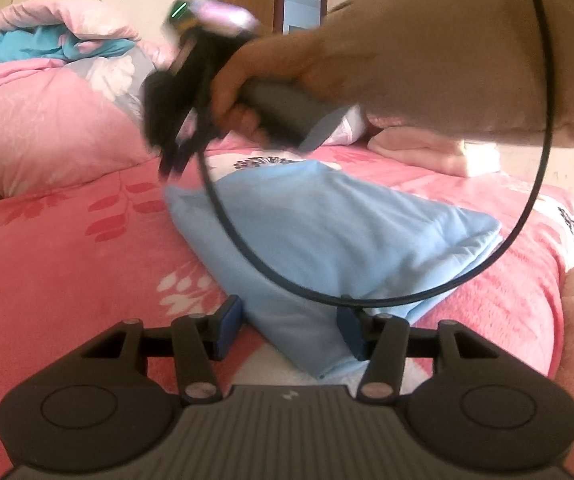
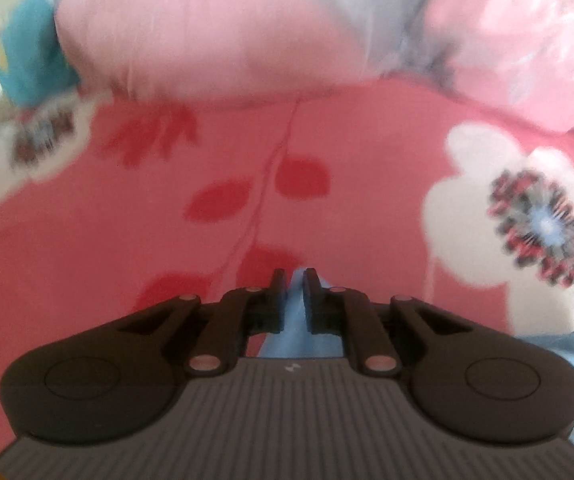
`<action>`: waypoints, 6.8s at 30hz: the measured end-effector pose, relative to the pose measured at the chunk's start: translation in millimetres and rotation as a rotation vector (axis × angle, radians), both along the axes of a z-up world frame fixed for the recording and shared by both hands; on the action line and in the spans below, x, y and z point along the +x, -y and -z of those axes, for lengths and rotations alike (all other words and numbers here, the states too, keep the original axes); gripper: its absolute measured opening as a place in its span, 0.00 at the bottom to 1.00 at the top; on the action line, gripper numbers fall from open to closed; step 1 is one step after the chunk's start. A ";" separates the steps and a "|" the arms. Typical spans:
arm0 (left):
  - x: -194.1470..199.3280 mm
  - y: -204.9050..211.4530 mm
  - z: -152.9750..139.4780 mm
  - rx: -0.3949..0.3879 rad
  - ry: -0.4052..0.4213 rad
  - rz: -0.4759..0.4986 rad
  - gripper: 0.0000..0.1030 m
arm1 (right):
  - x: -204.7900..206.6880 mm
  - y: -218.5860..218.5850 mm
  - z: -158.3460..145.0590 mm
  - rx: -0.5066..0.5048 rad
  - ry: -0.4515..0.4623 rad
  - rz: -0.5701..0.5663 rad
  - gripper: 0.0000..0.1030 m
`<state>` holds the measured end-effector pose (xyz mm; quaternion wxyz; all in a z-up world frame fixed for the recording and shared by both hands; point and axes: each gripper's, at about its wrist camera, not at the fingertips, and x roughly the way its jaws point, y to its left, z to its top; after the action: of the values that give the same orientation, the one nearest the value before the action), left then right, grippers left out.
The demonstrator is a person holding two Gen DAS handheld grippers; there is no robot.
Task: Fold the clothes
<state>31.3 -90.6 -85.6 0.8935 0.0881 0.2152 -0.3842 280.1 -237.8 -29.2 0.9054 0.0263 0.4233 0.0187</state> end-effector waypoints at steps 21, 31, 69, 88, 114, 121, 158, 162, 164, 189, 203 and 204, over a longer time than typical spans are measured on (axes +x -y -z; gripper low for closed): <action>-23.6 -29.5 4.1 -0.043 0.041 -0.114 0.64 | -332.4 124.5 10.1 0.330 0.269 0.312 0.12; -20.9 -38.1 -30.6 -0.042 0.120 -0.139 0.66 | -342.1 149.9 17.4 0.366 0.273 0.374 0.10; 29.2 10.0 -7.1 0.006 -0.085 0.020 0.75 | -90.6 226.8 44.8 0.627 0.061 0.268 0.03; 28.5 9.0 -8.4 0.004 -0.089 0.019 0.75 | -37.7 215.4 33.1 0.518 0.065 0.296 0.06; 28.4 9.0 -8.1 0.000 -0.089 0.017 0.75 | 34.7 117.1 53.7 0.741 -0.165 -0.183 0.20; 28.5 7.4 -8.1 -0.004 -0.092 0.017 0.75 | 2.4 167.3 17.3 0.700 0.021 0.042 0.23; 19.8 -8.7 -9.2 -0.015 -0.113 0.023 0.78 | -312.5 182.5 55.4 0.915 0.058 0.381 0.16; 8.7 -17.3 -8.5 -0.006 -0.096 0.037 0.80 | -336.0 168.8 30.2 0.833 0.086 0.399 0.19; 4.7 -19.2 -8.0 -0.001 -0.090 0.034 0.80 | -338.5 155.8 12.6 0.778 0.108 0.365 0.19; -10.1 -71.6 -9.2 -0.088 -0.094 -0.021 0.81 | -309.7 90.8 79.6 1.034 0.038 0.195 0.16; 11.2 14.9 -35.0 0.101 0.000 -0.037 0.90 | -348.9 89.3 1.8 0.404 0.332 0.265 0.25; 13.2 20.2 -28.9 0.125 -0.021 -0.041 0.90 | -346.3 83.6 1.9 0.300 0.328 0.280 0.25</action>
<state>44.5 -110.8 -56.7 0.8916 0.1354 0.2497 -0.3527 -66.2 -321.4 -31.2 0.9417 0.2152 0.2554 -0.0404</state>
